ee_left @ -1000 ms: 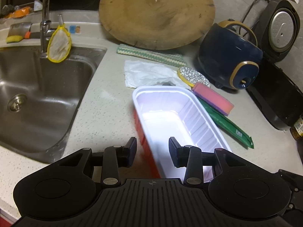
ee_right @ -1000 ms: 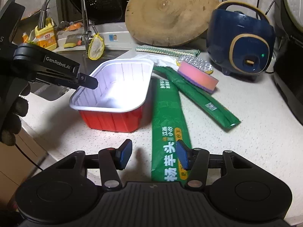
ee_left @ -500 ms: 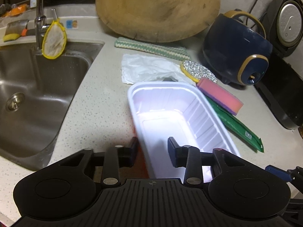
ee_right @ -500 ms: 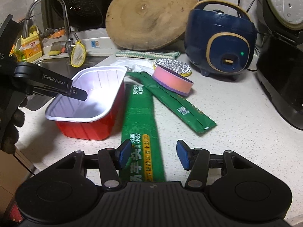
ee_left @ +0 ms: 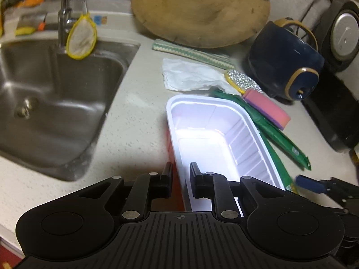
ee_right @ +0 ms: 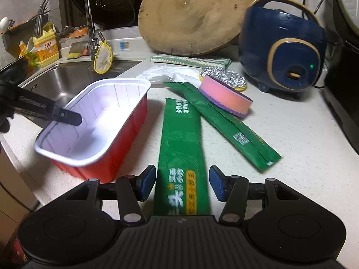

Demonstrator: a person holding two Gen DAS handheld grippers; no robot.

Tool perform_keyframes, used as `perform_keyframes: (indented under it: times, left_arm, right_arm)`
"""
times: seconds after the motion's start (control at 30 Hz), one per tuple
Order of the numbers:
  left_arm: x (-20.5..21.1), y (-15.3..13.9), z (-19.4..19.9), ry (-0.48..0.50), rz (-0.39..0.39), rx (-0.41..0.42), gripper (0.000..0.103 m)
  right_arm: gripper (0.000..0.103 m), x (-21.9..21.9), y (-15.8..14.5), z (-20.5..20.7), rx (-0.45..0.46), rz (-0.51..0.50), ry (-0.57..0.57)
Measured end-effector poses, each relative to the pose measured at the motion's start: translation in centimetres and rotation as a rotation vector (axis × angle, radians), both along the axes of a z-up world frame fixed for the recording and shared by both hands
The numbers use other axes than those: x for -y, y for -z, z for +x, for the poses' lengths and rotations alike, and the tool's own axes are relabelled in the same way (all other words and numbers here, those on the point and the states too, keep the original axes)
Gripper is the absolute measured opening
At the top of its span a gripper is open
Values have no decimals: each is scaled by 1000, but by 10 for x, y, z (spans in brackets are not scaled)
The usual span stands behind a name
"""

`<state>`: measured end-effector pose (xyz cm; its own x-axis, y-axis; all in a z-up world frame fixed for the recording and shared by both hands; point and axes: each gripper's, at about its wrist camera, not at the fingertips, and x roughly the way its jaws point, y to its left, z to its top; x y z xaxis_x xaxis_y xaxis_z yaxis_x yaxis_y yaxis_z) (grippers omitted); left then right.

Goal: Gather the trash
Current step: 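Close the right gripper on the green packet while the left gripper grips the tray rim, then lift the green packet with the right gripper while the left gripper lifts the tray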

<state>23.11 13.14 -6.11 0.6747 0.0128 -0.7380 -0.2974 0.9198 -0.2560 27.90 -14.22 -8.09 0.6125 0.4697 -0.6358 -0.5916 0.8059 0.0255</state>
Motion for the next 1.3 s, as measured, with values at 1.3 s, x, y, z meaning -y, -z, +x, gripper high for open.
perform_keyframes:
  times: [1.3]
  left_arm:
    - [16, 24, 18, 64, -76, -9, 12]
  right_arm:
    - [45, 8, 13, 27, 19, -11, 34]
